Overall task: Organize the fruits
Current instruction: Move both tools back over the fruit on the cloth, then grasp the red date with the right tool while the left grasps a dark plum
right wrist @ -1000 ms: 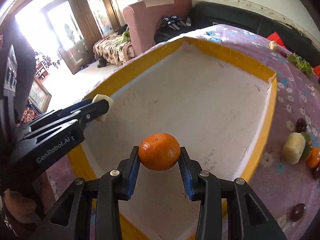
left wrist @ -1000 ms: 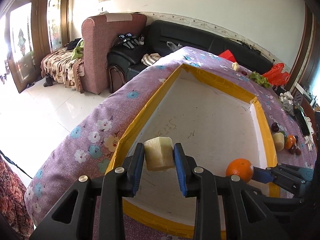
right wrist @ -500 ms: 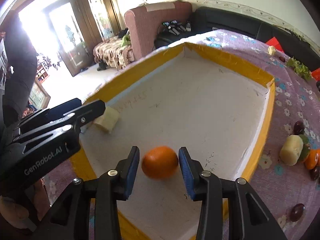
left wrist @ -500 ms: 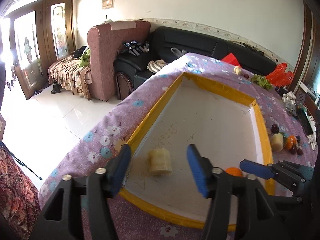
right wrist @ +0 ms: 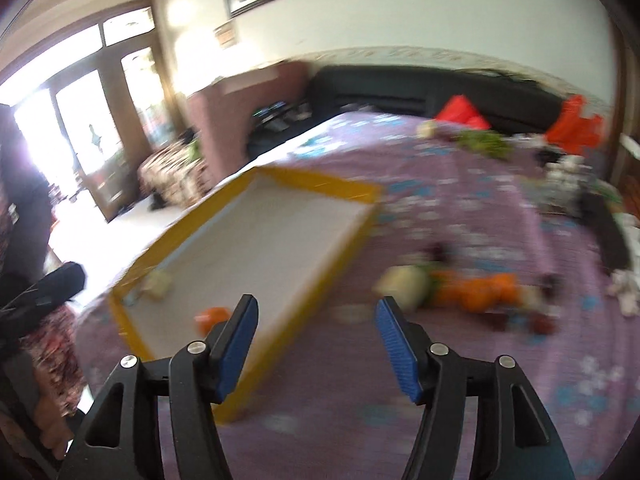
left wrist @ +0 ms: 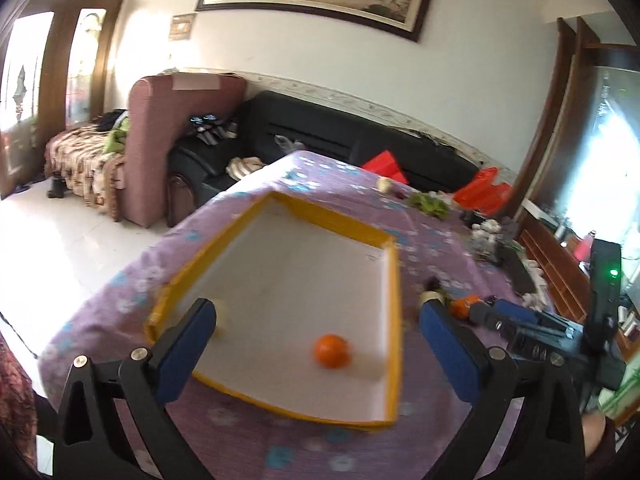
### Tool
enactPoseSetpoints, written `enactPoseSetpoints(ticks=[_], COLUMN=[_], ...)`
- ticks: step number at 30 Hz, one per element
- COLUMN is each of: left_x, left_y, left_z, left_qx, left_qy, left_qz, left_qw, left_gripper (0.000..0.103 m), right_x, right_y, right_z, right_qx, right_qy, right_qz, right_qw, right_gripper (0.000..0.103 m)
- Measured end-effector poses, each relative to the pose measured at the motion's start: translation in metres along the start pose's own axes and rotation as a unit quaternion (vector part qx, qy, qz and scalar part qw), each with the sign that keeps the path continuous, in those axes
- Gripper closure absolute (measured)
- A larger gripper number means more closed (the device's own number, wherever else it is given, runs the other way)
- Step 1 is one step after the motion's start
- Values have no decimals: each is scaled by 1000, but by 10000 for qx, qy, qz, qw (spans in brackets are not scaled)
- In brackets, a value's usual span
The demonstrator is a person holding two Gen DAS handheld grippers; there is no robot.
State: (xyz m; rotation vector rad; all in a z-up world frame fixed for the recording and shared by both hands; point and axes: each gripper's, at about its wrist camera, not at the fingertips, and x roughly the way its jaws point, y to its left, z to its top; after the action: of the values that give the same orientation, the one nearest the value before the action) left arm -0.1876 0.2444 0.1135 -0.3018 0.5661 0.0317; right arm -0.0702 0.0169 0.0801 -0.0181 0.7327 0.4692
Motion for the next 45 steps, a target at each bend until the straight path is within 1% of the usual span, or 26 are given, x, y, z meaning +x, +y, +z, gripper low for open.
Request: enactPoseSetpoints(ticks=[1,3,4,5,7,9,12,15,17,19,21,24,25,27,29,31,32,34,36,38,39,40,42,43,45], left_x=[2,4,5,7,13,20,30,37,41,46,49,53,56,60,65,70,72,78,83,88,89,90,95,98,109], left_y=[-5,-11,-13,-18,-28,-36,-47,-56,-61,-67,-75,-89,-92,-98,-100,-102,-105,-115,-127,-140,-148,-153,-167,-170,-182], left_z=[0,-2,-4,-7,-11,-16,-19,-21,-22,-24,-25,-29,-29,-30,-30,-31,-31,-33,-38,-44,-48,-50,-54,-55,-59], left_qx=[-18,-97,-125,-100,40,145,267,401,468,539,679,961,1008,1071,1098,1120,1132,1256,1401,1575,1684,1760,1973,2032,2204], left_qy=[63,141,158,218,365,534,788,828,845,905,938,930,936,987,1066,1159,1208,1346,1405,1451,1459,1444,1397,1405,1468], left_qz=[1,-195,-224,-177,-165,-282,-458,-405,-426,-522,-596,-591,-591,-655,-721,-790,-867,-1050,-1084,-1103,-1135,-1153,-1170,-1169,-1210], left_qw=[10000,9997,9995,9996,9992,9981,9955,9949,9944,9931,9915,9893,9887,9872,9856,9838,9824,9773,9741,9705,9682,9669,9632,9619,9567], left_gripper=[1,1,1,1,1,1,1,1,1,1,1,1,1,1,1,3,12,25,25,26,26,26,26,26,26], right_x=[-7,-16,-21,-26,-30,-33,-30,-21,-12,0,13,25,29,39,50,57,59,60,61,61,61,60,59,58,56], right_y=[-14,-49,-63,-82,-105,-127,-149,-170,-176,-179,-178,-174,-173,-174,-181,-186,-189,-188,-187,-184,-183,-183,-185,-186,-188], right_z=[-1,-2,-2,-3,-4,-6,-8,-9,-12,-12,-13,-13,-13,-12,-16,-19,-21,-22,-22,-23,-23,-23,-23,-23,-23], right_qx=[87,329,448,590,753,904,1074,1356,1438,1439,1388,1227,1165,974,950,985,994,924,880,766,720,712,760,806,876], right_qy=[-29,-14,-14,-20,29,96,140,211,309,410,543,599,617,663,768,840,876,842,831,829,831,826,807,796,790], right_qz=[-155,-458,-569,-697,-840,-963,-1042,-918,-838,-855,-874,-777,-823,-1070,-1172,-1195,-1183,-1203,-1217,-1350,-1401,-1404,-1359,-1328,-1272], right_qw=[9998,9984,9974,9958,9936,9912,9886,9863,9856,9850,9850,9876,9878,9873,9856,9844,9841,9848,9852,9844,9840,9841,9845,9846,9848], right_gripper=[32,32,33,33,33,33,33,33,33,33,33,33,33,33,34,37,38,41,44,54,65,70,70,70,70])
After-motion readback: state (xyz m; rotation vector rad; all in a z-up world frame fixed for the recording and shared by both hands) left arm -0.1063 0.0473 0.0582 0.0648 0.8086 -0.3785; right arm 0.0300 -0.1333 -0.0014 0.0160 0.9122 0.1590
